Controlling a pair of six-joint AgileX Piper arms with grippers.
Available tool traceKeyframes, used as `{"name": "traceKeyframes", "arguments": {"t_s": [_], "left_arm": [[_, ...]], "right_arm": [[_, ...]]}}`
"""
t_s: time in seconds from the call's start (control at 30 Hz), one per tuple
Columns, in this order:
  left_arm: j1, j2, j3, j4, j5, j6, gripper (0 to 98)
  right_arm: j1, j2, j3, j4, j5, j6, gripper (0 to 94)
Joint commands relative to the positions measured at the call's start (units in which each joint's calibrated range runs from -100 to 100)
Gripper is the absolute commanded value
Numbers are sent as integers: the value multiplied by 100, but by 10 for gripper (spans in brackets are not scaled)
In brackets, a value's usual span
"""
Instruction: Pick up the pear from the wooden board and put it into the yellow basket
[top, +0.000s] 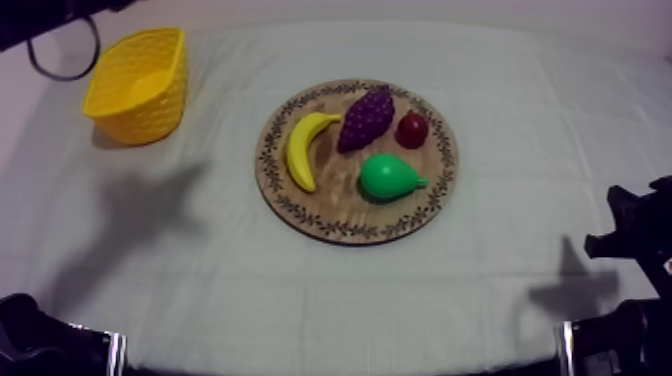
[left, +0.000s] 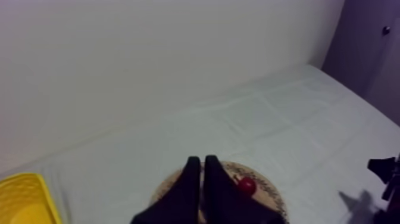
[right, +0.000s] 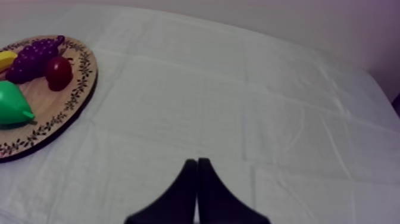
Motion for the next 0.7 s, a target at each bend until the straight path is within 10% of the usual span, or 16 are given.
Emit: {"name": "traceKeyframes", "arguments": {"t_s": [0.0,0.67], "left_arm": [[95,466,-494,157,244,-1637,13],[299,1823,-556,516,1502,-2468,69]], "right_arm": [[0,1,3,-1,2,-4,3],[0,1,3,-1,2,-3,3]]}}
